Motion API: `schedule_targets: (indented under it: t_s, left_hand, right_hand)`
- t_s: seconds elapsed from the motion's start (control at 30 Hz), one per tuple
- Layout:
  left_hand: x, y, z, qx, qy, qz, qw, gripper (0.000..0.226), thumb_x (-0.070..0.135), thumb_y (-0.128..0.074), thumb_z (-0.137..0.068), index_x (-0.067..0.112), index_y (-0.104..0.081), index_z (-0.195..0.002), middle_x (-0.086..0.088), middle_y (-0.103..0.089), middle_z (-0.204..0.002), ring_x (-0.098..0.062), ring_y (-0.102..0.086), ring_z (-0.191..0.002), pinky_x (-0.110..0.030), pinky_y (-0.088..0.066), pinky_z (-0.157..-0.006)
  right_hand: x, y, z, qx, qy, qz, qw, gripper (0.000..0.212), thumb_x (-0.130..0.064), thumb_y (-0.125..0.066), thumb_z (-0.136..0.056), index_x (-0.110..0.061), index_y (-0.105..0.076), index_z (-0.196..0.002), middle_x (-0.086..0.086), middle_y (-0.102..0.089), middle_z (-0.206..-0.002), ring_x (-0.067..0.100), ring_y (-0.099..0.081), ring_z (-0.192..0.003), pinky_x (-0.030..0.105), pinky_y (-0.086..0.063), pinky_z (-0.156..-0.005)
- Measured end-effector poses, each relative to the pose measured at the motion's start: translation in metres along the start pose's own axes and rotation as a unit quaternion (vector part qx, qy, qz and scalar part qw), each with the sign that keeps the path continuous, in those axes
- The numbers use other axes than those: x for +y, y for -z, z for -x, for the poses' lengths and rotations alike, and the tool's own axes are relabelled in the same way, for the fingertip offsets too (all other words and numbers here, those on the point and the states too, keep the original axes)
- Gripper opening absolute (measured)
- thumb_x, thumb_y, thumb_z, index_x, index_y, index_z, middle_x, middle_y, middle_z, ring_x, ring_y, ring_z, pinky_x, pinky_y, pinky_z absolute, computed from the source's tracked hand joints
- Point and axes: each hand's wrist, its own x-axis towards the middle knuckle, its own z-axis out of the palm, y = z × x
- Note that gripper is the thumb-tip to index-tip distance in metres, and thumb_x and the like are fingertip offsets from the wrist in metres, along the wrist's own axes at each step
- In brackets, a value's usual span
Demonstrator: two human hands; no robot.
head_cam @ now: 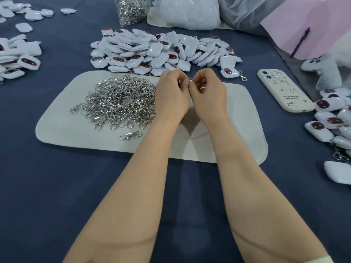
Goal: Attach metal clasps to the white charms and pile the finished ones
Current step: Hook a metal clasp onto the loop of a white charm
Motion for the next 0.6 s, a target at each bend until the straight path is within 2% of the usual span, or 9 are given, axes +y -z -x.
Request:
schedule_targets:
  t_s: [0.23, 0.33, 0.43, 0.5, 0.6]
  left_hand:
    - [0.0005, 0.0017, 0.0004, -0.001, 0.007, 0.009, 1.000, 0.012, 0.013, -0.052, -0.092, 0.010, -0.064, -0.092, -0.010, -0.062, -0.101, -0.013, -0.048, -0.081, -0.015, -0.029, -0.066]
    - [0.0015, 0.0019, 0.0005, -0.001, 0.005, 0.030, 1.000, 0.011, 0.013, -0.054, -0.092, 0.010, -0.064, -0.093, -0.010, -0.062, -0.101, -0.014, -0.049, -0.082, -0.017, -0.032, -0.070]
    - [0.0015, 0.0008, 0.0001, -0.014, 0.000, 0.041, 0.999, 0.009, 0.014, -0.055, -0.091, 0.012, -0.064, -0.093, -0.009, -0.060, -0.098, -0.012, -0.049, -0.076, -0.019, -0.034, -0.070]
    - [0.0002, 0.0002, -0.0006, -0.023, 0.001, 0.043, 0.999, 0.009, 0.014, -0.055, -0.090, 0.015, -0.064, -0.094, -0.007, -0.058, -0.095, -0.008, -0.046, -0.070, -0.018, -0.033, -0.068]
    - [-0.0016, 0.0003, -0.0017, -0.026, 0.001, 0.038, 0.999, 0.011, 0.013, -0.055, -0.090, 0.015, -0.066, -0.094, -0.007, -0.058, -0.092, -0.011, -0.046, -0.071, -0.019, -0.034, -0.068]
  right_hand:
    - [-0.0012, 0.0006, 0.0013, 0.006, 0.049, 0.037, 0.998, 0.002, -0.004, -0.056, -0.085, -0.003, -0.055, -0.086, 0.003, -0.056, -0.081, 0.022, -0.053, -0.079, 0.032, -0.045, -0.072]
    - [-0.0010, 0.0010, 0.0010, 0.012, 0.030, 0.006, 0.999, 0.006, -0.005, -0.056, -0.085, -0.009, -0.053, -0.085, 0.001, -0.057, -0.082, 0.017, -0.053, -0.077, 0.022, -0.045, -0.068]
    - [0.0000, 0.0017, 0.0004, 0.023, -0.010, -0.047, 0.999, 0.014, -0.004, -0.057, -0.085, -0.015, -0.049, -0.081, -0.010, -0.053, -0.075, -0.002, -0.050, -0.069, 0.008, -0.038, -0.062]
    - [0.0008, 0.0027, -0.0004, 0.030, -0.026, -0.070, 0.997, 0.020, -0.004, -0.058, -0.085, -0.019, -0.048, -0.077, -0.015, -0.051, -0.071, -0.009, -0.049, -0.064, 0.005, -0.037, -0.061]
    - [0.0005, 0.0030, -0.0014, 0.031, -0.038, -0.092, 0.995, 0.027, -0.004, -0.058, -0.084, -0.024, -0.046, -0.072, -0.016, -0.050, -0.067, -0.010, -0.049, -0.061, 0.006, -0.038, -0.062]
